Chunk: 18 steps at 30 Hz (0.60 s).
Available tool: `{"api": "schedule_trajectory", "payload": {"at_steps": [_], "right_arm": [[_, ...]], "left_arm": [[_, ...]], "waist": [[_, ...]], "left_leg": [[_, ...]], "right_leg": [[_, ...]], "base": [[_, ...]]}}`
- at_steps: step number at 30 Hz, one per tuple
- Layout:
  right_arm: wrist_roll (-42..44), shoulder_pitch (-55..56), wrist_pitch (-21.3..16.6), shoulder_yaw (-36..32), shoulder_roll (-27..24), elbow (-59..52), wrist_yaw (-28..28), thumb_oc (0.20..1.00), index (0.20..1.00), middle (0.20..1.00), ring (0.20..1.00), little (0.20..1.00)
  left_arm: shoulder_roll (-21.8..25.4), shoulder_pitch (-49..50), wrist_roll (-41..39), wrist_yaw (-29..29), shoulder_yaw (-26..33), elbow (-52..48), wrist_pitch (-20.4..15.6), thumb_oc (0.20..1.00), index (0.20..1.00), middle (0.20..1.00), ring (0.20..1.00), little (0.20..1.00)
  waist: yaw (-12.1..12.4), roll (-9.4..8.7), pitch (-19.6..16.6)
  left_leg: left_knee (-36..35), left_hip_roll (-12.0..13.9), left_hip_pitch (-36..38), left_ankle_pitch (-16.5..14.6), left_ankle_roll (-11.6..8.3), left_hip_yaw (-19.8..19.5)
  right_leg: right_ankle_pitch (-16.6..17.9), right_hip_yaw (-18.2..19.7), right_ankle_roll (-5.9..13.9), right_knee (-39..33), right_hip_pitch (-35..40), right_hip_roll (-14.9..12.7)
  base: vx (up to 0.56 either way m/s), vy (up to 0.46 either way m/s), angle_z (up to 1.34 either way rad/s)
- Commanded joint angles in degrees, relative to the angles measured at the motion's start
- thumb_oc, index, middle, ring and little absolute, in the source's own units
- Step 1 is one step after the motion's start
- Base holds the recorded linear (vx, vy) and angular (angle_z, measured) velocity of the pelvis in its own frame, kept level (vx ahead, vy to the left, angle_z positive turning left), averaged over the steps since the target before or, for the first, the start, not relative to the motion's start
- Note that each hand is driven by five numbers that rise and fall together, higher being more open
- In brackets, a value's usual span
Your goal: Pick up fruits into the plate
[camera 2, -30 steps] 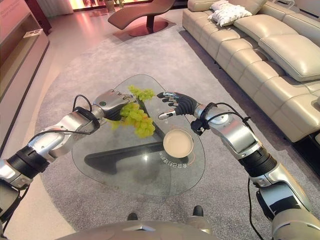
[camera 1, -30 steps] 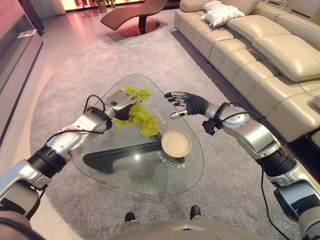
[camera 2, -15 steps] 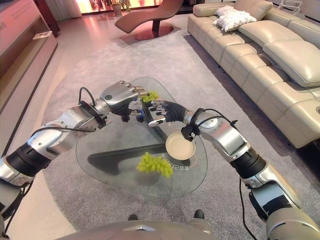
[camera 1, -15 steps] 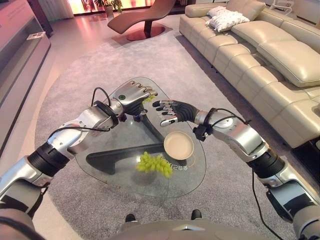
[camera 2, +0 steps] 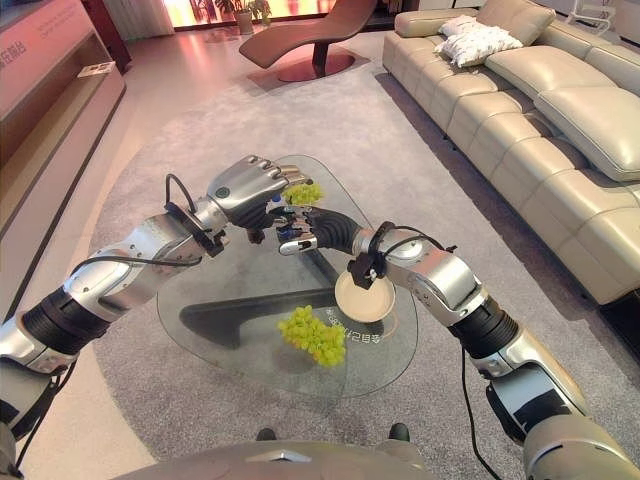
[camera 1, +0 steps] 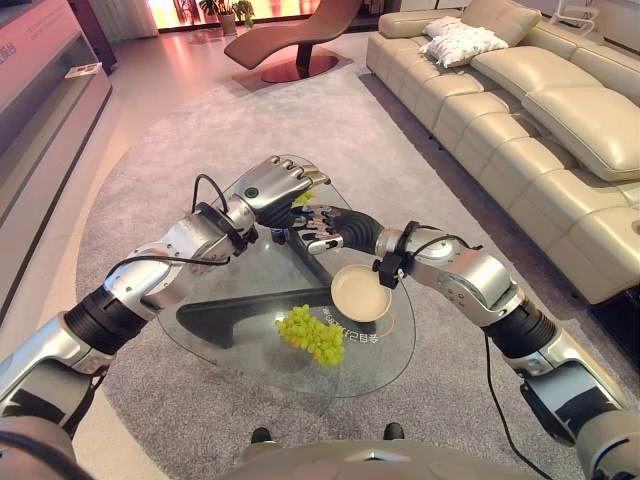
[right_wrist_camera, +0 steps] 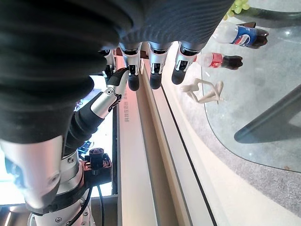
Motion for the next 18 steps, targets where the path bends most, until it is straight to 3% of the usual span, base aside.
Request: {"api": "schedule_trajectory", "payload": {"at_steps": [1, 4, 5, 6, 12, 18], "right_arm": [[2.36, -1.29, -2.48, 0.37, 0.75, -4.82, 0.91, 1.0, 1.0, 1.0, 1.0, 1.0], [2.82, -0.77, -2.9, 0.25, 0.81, -4.61, 0.72, 1.0, 1.0, 1.0, 1.0, 1.0], [3.03, -0.5, -2.87, 0.07, 1.2, -4.48, 0.42, 1.0, 1.0, 1.0, 1.0, 1.0], [3.38, -0.19, -2.93, -0.16, 1.37, -4.38, 0.11, 1.0, 1.0, 1.0, 1.0, 1.0], [3.12, 4.51, -4.31, -2.67, 1.98, -4.02, -0.42, 1.0, 1.0, 1.0, 1.0, 1.0], [2.07, 10.46, -5.87, -5.93, 1.1, -3.27, 0.58, 1.0, 1.0, 1.0, 1.0, 1.0]], "left_arm": [[1.28, -3.81, -0.87, 4.04, 4.2, -0.65, 1.05, 0.2, 0.2, 0.2, 0.2, 0.2], [0.4, -2.65, -3.04, 4.41, 4.92, -0.63, 2.05, 0.2, 0.2, 0.2, 0.2, 0.2], [-0.14, -2.21, -3.78, 3.83, 5.33, -0.74, 2.38, 0.736, 0.736, 0.736, 0.736, 0.736], [-0.56, -1.7, -4.25, 3.07, 5.65, -0.76, 2.6, 1.0, 1.0, 1.0, 1.0, 1.0], [-2.37, 2.8, -6.13, -2.67, 8.52, -1.84, 4.73, 1.0, 1.0, 1.0, 1.0, 1.0], [-2.0, 8.16, -7.67, -3.53, 12.07, -0.84, 4.02, 1.0, 1.0, 1.0, 1.0, 1.0]], "waist": [[0.62, -2.04, -0.2], [0.74, -2.08, -0.13], [0.77, -2.05, -0.1], [0.82, -2.06, -0.08], [0.83, -1.81, 0.08], [0.83, -1.62, 0.34]], "left_leg": [[1.07, -1.14, 1.14, -5.59, 0.92, 0.7], [1.07, -1.15, 1.21, -5.57, 0.94, 0.61], [1.06, -1.13, 1.23, -5.55, 0.94, 0.58], [1.07, -1.12, 1.25, -5.55, 0.95, 0.6], [1.1, -1.09, 1.24, -5.51, 1.01, 0.24], [1.2, -1.08, 1.01, -5.48, 1.09, 0.18]], "right_leg": [[-5.19, -4.41, 2.06, 1.49, 4.06, -2.6], [-5.21, -4.54, 2.05, 1.55, 4.12, -2.56], [-5.21, -4.55, 2.06, 1.54, 4.15, -2.55], [-5.21, -4.63, 2.06, 1.54, 4.18, -2.55], [-5.42, -4.56, 2.11, 1.79, 4.15, -2.42], [-5.52, -4.41, 2.12, 1.96, 3.85, -2.42]], "base": [[0.0, 0.0, 0.0], [0.0, 0.0, 0.0], [0.0, 0.0, 0.0], [0.0, 0.0, 0.0], [0.0, 0.0, 0.0], [0.0, 0.0, 0.0]]}}
